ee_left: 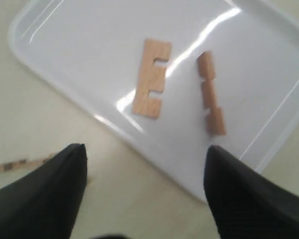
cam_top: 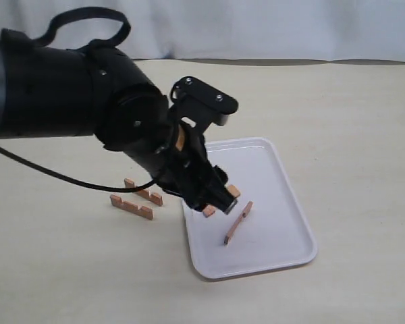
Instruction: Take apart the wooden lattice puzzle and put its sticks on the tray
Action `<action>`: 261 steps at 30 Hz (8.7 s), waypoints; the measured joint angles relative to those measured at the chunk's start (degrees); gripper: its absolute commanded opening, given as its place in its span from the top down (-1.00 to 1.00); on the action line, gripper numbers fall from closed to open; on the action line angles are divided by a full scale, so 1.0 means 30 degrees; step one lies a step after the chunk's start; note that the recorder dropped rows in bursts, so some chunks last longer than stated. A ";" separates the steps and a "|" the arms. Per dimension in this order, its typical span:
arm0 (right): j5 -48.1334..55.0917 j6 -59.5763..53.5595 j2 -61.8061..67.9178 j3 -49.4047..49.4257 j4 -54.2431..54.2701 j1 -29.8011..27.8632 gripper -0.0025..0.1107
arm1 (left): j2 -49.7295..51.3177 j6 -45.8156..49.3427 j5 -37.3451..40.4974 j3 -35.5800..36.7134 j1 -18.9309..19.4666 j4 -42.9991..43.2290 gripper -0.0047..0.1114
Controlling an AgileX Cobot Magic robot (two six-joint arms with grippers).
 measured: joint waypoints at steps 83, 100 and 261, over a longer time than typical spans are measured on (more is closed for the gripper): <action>0.0000 0.0000 0.0000 0.0000 0.0000 0.0000 0.88 | -0.3779 -0.0727 -1.1074 0.7682 0.5024 -0.1364 0.92; 0.0000 0.0000 0.0000 0.0000 0.0000 0.0000 0.88 | 0.6710 -0.0774 -0.8622 -0.2756 0.1717 -0.1885 -0.05; 0.0000 0.0000 0.0000 0.0000 0.0000 0.0000 0.88 | -0.0567 0.3705 0.8497 -0.2691 0.5062 0.1145 0.92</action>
